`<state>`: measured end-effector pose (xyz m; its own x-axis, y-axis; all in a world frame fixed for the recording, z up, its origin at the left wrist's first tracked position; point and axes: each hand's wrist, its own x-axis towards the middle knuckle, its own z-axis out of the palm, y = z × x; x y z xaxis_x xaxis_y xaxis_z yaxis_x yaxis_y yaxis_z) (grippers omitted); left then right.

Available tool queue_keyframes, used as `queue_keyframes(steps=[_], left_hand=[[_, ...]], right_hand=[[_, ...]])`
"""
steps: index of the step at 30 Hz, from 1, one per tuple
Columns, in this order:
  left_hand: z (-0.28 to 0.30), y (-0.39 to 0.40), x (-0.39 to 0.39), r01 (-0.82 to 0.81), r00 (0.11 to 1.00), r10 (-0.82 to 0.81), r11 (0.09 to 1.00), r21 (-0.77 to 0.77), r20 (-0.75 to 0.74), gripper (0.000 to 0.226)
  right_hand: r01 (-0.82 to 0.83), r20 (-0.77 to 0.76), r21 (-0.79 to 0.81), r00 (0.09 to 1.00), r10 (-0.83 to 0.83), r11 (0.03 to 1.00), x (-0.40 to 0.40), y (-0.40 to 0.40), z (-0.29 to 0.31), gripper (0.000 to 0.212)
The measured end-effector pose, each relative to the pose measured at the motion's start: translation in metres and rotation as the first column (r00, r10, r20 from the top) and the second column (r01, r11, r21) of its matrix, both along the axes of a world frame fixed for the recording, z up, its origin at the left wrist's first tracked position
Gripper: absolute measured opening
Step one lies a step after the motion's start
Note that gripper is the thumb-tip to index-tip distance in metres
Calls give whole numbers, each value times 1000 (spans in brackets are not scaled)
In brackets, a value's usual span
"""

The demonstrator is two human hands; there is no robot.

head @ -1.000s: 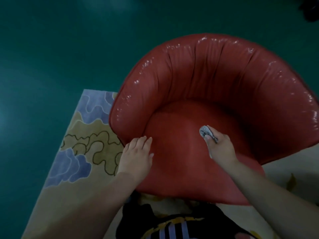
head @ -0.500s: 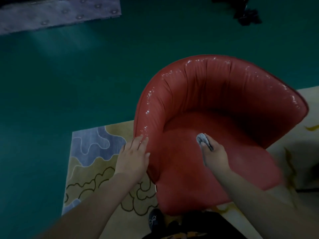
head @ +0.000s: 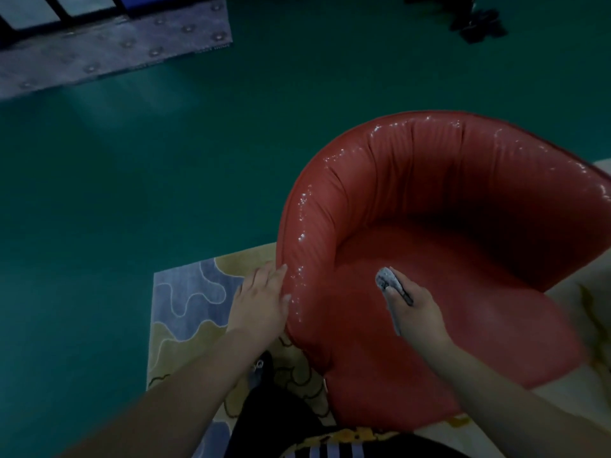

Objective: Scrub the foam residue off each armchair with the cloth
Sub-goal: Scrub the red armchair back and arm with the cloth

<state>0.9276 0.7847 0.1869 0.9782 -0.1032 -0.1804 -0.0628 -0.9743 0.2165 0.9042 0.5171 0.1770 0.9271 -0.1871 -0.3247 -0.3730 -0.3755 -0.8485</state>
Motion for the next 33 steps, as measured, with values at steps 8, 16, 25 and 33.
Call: queue_keyframes(steps=[8,16,25,33], left_hand=[[-24,51,95,266,952,-272,962,-55,-138,66],[-28,57,146,493,827,-506,862,-120,-243,82],[-41,51,140,485,830,-514,857,-173,-217,93],[-52,59,142,474,826,-531,836,-277,-191,94]], right_hand=[[276,30,67,960,-278,959,26,82,-6,33],[580,45,-3,814,-579,815,11,144,-16,39],[683,39,-132,728,-685,718,-27,170,-51,41],[677,89,-210,732,-675,706,-21,226,-95,46]])
